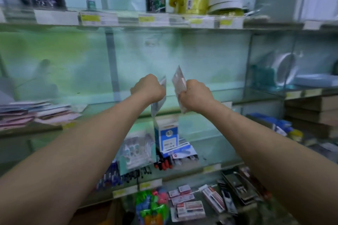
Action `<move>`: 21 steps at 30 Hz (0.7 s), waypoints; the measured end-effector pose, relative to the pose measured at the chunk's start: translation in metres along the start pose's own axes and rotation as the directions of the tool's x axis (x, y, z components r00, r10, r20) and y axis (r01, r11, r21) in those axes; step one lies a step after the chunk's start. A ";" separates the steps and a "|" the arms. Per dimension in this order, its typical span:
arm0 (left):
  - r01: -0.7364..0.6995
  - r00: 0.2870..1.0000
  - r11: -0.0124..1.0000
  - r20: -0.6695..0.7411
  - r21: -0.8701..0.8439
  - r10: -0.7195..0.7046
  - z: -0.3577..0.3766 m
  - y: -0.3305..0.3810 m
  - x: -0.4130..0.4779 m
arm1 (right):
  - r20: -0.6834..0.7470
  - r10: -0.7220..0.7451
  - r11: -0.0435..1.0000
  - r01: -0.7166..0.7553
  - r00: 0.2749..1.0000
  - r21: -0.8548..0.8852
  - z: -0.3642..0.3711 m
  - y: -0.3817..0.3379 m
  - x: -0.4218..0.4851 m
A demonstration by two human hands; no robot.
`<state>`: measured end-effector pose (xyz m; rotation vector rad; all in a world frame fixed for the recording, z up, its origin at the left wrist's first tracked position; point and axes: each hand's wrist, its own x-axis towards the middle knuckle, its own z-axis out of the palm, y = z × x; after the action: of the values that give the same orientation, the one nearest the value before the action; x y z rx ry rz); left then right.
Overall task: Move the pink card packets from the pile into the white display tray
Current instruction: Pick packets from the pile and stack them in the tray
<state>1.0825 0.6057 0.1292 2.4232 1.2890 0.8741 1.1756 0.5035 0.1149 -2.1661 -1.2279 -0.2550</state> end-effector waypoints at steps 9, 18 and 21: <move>-0.163 0.978 0.985 0.139 0.063 0.153 0.066 0.109 -0.100 | -0.011 0.191 0.977 -0.191 0.982 -0.097 -0.065 0.101 -0.089; -0.318 0.909 0.941 0.318 0.114 0.268 0.160 0.188 -0.196 | 0.023 0.442 0.891 -0.435 0.897 -0.130 -0.098 0.204 -0.180; -0.361 0.884 0.925 0.360 0.117 0.299 0.185 0.213 -0.218 | 0.015 0.513 0.850 -0.505 0.858 -0.148 -0.108 0.236 -0.201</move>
<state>1.2449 0.3147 0.0022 2.8356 0.8742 0.3922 1.2750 0.2095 0.0091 -2.5431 -0.6291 -0.0541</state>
